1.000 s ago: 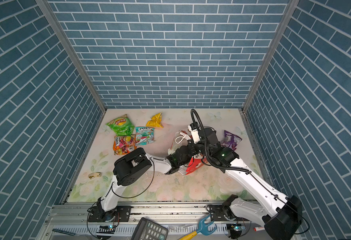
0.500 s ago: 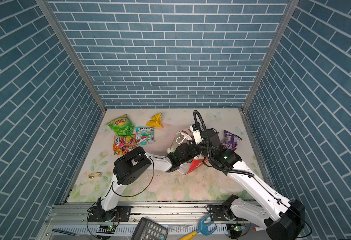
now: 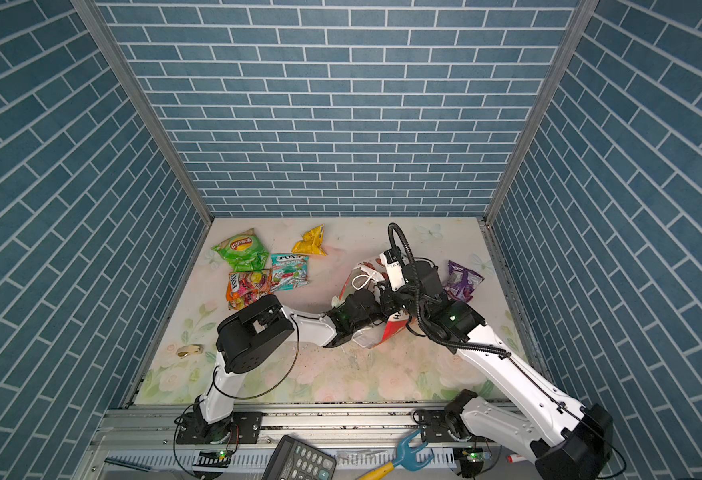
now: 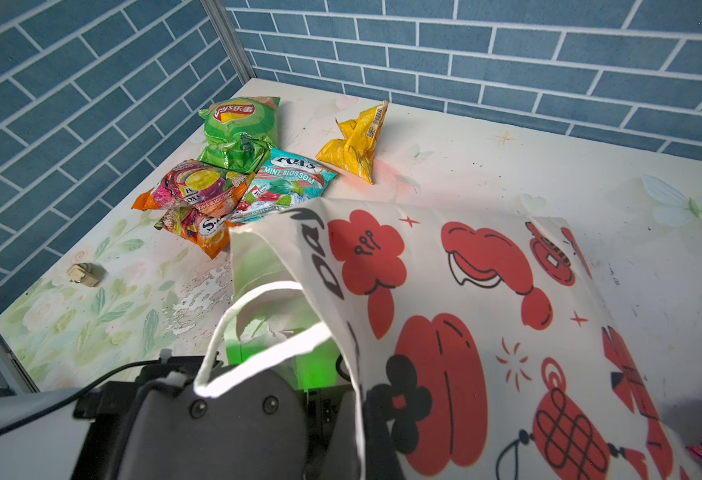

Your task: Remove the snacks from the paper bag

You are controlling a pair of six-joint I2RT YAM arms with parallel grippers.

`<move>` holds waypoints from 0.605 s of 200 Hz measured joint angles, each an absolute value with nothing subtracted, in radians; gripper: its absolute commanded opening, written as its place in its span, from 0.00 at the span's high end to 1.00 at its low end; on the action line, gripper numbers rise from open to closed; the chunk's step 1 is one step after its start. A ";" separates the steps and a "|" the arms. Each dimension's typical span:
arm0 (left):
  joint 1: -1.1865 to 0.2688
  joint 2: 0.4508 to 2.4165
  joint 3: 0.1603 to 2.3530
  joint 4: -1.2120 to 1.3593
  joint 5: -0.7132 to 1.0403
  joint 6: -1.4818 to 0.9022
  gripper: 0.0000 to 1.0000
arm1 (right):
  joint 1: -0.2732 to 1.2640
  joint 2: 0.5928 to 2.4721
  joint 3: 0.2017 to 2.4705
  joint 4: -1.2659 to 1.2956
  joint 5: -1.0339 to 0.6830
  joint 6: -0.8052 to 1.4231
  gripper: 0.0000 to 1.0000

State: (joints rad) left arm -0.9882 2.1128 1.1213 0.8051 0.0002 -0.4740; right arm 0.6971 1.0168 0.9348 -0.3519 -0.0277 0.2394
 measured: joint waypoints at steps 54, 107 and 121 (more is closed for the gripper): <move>-0.982 2.059 1.071 0.816 0.000 -0.466 1.00 | 0.697 1.019 0.935 -0.351 0.001 0.260 1.00; -0.979 1.999 1.009 0.827 0.001 -0.459 1.00 | 0.697 1.023 0.935 -0.349 0.043 0.294 1.00; -0.979 1.985 0.995 0.828 0.000 -0.456 1.00 | 0.697 1.023 0.935 -0.348 0.057 0.301 1.00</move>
